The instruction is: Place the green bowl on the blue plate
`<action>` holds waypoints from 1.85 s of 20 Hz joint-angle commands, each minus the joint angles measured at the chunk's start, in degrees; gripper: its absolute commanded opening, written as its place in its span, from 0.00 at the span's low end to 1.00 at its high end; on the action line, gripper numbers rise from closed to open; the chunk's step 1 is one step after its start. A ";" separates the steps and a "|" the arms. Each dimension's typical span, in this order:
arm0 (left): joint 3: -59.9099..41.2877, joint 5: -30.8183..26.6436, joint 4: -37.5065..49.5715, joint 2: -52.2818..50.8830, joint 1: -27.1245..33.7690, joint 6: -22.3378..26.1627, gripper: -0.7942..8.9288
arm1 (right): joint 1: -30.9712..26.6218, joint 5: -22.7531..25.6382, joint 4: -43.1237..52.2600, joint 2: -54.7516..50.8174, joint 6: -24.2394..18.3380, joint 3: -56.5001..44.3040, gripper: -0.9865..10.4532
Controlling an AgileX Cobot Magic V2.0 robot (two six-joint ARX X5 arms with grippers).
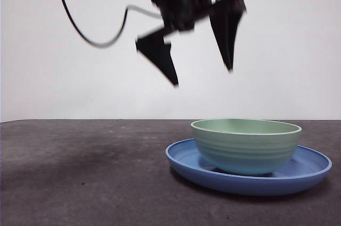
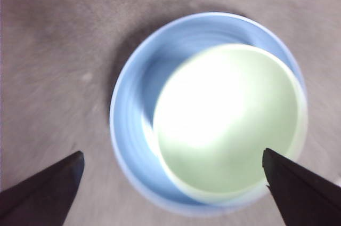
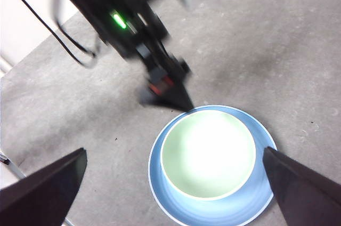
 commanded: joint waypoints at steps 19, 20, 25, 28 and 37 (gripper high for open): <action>-49.86 -0.02 22.69 -63.21 14.64 6.54 0.82 | 0.24 0.31 0.55 0.72 -0.09 0.90 0.63; -53.70 -0.02 25.29 -65.72 15.06 5.73 0.82 | 0.22 0.33 0.50 0.79 -0.11 0.90 0.63; -67.21 12.90 33.86 -73.09 15.06 5.35 0.82 | 0.24 0.42 0.33 1.14 -0.28 0.90 0.63; -67.34 13.27 33.59 -72.87 15.02 5.40 0.82 | 0.24 0.50 -0.02 1.70 -0.15 0.90 0.63; -67.34 13.27 33.22 -72.87 15.02 5.86 0.82 | -3.61 1.77 -10.49 16.81 1.27 0.90 0.63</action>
